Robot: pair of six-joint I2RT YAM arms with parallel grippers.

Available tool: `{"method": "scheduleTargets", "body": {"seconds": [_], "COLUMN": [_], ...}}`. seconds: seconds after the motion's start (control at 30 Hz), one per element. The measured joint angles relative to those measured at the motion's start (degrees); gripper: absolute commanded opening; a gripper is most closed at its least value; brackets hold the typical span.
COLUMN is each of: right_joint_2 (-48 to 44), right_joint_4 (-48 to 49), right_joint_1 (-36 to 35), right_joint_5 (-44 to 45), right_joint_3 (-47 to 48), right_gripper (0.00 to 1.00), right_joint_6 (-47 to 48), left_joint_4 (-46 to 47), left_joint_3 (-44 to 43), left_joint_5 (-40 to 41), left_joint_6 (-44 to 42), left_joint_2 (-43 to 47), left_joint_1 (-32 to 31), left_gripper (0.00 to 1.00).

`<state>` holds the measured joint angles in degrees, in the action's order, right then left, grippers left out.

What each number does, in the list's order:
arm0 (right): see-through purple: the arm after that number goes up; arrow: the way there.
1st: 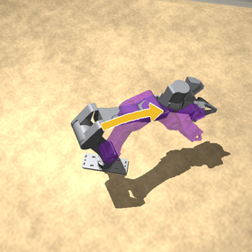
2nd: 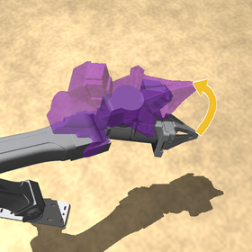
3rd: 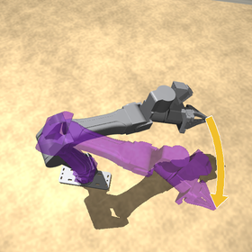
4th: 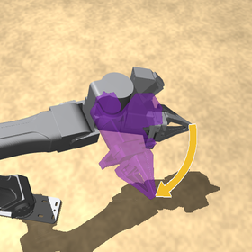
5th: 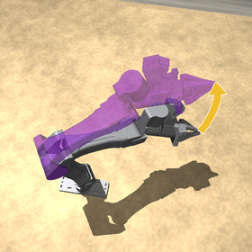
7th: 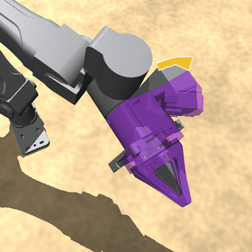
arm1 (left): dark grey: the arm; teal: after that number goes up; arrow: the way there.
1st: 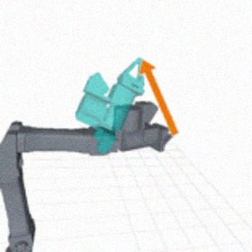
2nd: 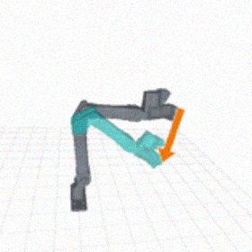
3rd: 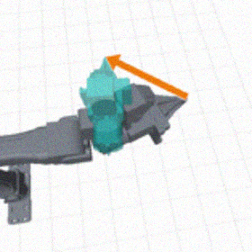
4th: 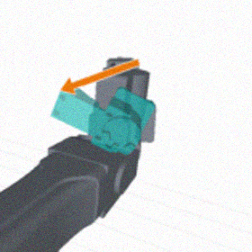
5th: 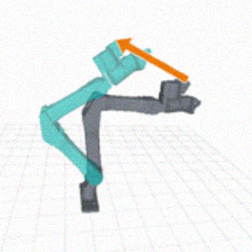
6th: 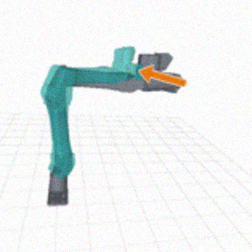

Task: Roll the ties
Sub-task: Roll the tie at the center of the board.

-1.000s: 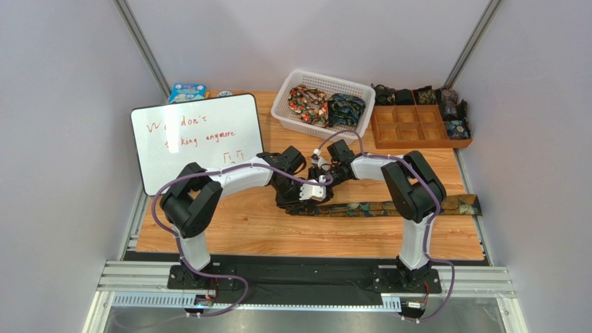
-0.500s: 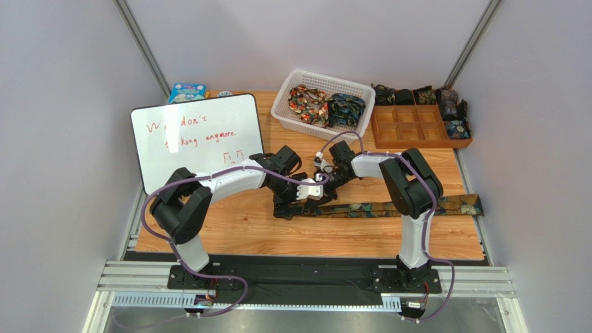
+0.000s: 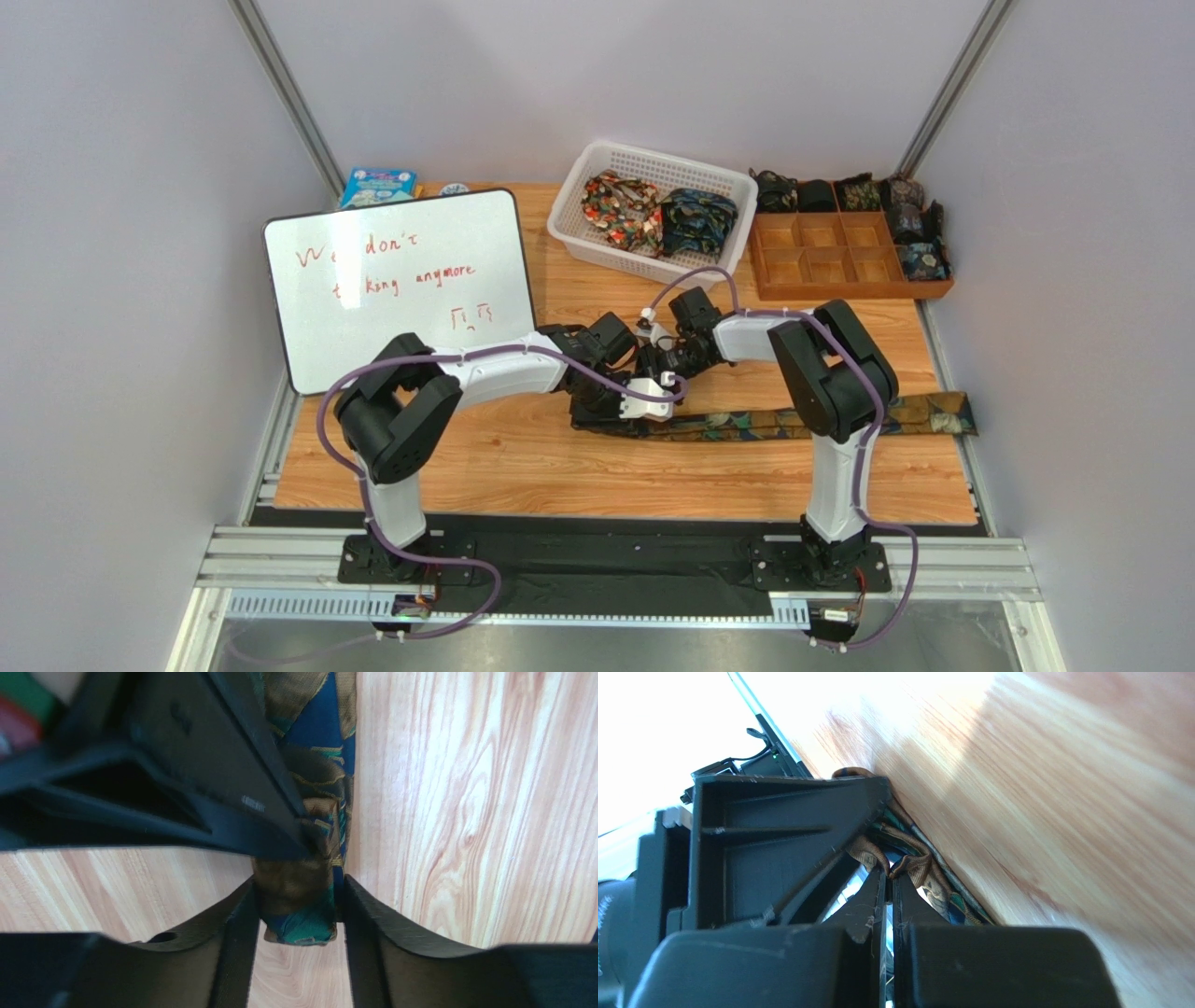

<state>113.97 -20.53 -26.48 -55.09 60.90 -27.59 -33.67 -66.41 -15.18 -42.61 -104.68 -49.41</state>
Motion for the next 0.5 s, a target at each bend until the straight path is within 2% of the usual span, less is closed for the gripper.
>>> {"method": "scheduleTargets", "body": {"seconds": [0.03, 0.13, 0.3, 0.5], "right_joint_2": [-0.3, -1.0, -1.6, -1.6], "right_joint_4": [0.0, 0.1, -0.7, -3.0], "right_joint_1": [0.1, 0.5, 0.7, 0.7], "right_joint_5": [-0.1, -0.5, -0.5, 0.9], "right_joint_3": [-0.4, -1.3, -1.5, -1.5], "right_gripper": [0.0, 0.0, 0.0, 0.0], "right_joint_6": [0.0, 0.0, 0.9, 2.5], "left_joint_4": [0.0, 0.0, 0.1, 0.5], "left_joint_3": [0.0, 0.0, 0.0, 0.1], "left_joint_5": [0.3, 1.0, 1.0, 1.1], "left_joint_6": [0.1, 0.3, 0.3, 0.4], "left_joint_2": [0.0, 0.0, 0.0, 0.1], "left_joint_1": [0.0, 0.0, -0.1, 0.0], "left_gripper": [0.37, 0.34, 0.35, 0.64]}}
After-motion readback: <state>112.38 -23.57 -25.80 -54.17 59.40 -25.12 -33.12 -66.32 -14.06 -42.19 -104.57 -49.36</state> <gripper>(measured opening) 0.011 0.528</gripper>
